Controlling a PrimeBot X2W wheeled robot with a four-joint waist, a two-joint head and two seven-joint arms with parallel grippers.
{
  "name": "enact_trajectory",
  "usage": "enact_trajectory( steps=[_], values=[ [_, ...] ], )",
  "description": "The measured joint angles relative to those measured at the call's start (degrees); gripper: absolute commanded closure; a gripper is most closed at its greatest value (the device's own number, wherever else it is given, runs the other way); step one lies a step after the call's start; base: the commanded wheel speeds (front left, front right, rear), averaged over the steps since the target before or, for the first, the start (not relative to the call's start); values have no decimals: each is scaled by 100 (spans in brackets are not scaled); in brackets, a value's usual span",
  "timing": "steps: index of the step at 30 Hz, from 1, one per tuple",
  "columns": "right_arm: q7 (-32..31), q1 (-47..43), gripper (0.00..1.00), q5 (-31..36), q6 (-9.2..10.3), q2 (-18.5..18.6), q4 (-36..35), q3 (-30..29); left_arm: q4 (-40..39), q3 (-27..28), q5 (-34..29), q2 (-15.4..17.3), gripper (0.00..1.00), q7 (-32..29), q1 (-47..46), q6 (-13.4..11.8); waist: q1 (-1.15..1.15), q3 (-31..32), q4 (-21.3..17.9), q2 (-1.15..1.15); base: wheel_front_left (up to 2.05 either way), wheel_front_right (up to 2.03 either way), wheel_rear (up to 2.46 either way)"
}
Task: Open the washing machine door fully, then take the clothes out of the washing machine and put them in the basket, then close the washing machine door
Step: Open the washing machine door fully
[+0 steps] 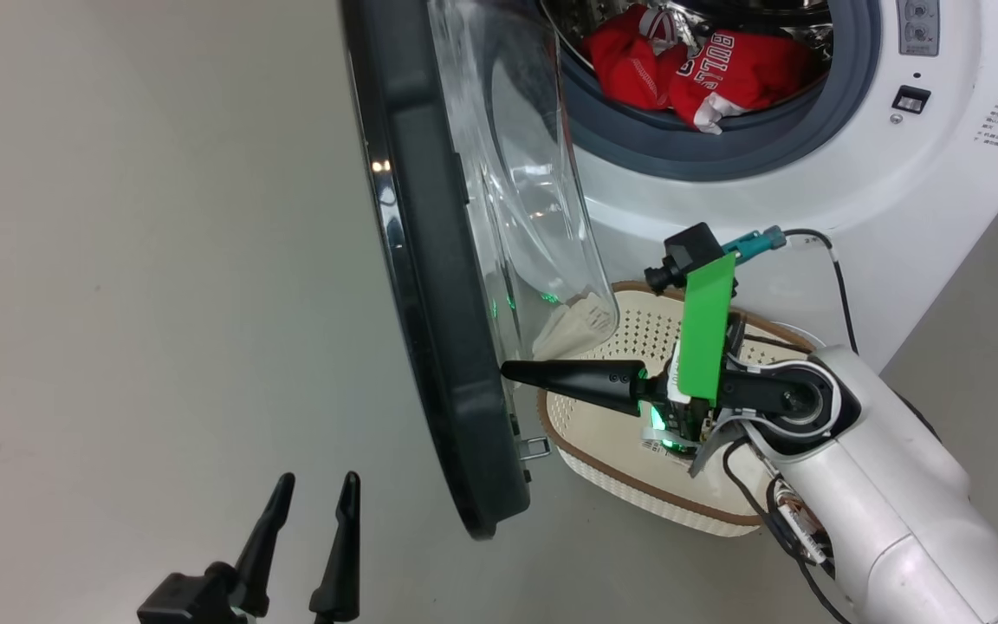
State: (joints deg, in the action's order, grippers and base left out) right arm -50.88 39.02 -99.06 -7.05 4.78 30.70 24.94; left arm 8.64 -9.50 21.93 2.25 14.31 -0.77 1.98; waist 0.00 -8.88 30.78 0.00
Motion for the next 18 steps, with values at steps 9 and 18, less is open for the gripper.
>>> enact_trajectory(
  steps=[9,18],
  values=[
    [424,-524,0,304,0,62,-27,-289,122,3,-27,0,0,0,1,58,0,107,-36,0,0,0,0],
    [815,-1178,0,442,0,216,-144,-665,189,133,-125,1,0,0,-1,115,0,171,-248,0,0,0,0]
  ],
)
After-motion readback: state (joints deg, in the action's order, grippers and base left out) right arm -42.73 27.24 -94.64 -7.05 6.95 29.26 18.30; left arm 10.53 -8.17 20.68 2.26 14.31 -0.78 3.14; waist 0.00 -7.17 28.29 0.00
